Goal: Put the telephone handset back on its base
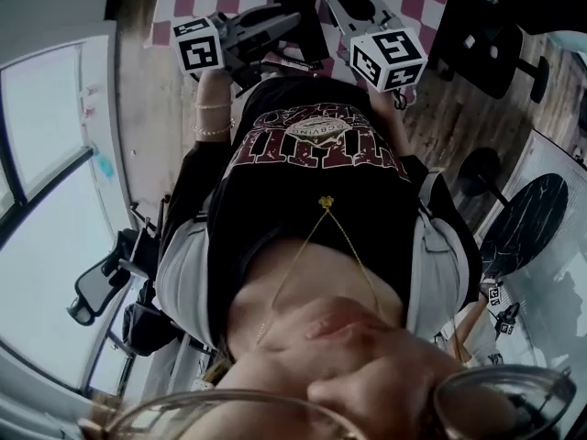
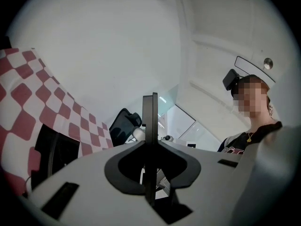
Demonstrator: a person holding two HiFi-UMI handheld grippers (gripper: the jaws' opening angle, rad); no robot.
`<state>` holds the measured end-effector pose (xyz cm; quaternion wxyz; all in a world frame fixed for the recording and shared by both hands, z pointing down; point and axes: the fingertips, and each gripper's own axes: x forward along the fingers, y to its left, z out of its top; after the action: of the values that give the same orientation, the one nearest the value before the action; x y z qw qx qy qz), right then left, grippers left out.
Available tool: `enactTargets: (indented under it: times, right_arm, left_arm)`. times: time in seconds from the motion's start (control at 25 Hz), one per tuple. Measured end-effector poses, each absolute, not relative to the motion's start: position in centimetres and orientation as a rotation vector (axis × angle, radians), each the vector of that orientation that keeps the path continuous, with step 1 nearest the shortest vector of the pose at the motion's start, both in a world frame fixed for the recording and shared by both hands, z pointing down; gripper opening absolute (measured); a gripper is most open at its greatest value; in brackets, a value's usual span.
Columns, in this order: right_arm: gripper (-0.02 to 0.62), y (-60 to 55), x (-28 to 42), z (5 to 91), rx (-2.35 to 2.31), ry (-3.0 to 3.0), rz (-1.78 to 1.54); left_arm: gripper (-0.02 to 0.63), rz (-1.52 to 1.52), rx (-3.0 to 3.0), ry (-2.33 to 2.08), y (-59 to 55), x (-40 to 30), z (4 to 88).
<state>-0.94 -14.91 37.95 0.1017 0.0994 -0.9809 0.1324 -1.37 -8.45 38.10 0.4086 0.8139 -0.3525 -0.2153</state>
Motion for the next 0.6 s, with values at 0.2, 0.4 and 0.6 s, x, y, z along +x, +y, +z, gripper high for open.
enactTargets:
  times: [0.2,0.4,0.6]
  right_arm:
    - [0.021,-15.0,-2.2,38.4,0.372,-2.883,0.417]
    - [0.021,-13.8,-5.6,38.3,0.454,-2.854,0.427]
    - [0.021,-14.0,-5.6,38.5,0.522,-2.837,0.434]
  left_arm:
    - [0.080,-0.507,2.061,-0.814,-8.6,-2.7,38.4]
    - [0.080,-0.494,2.068,-0.737,-7.6,-6.4,38.0]
    - [0.080,-0.467,2.072,-0.680,-7.8,-6.8,38.3]
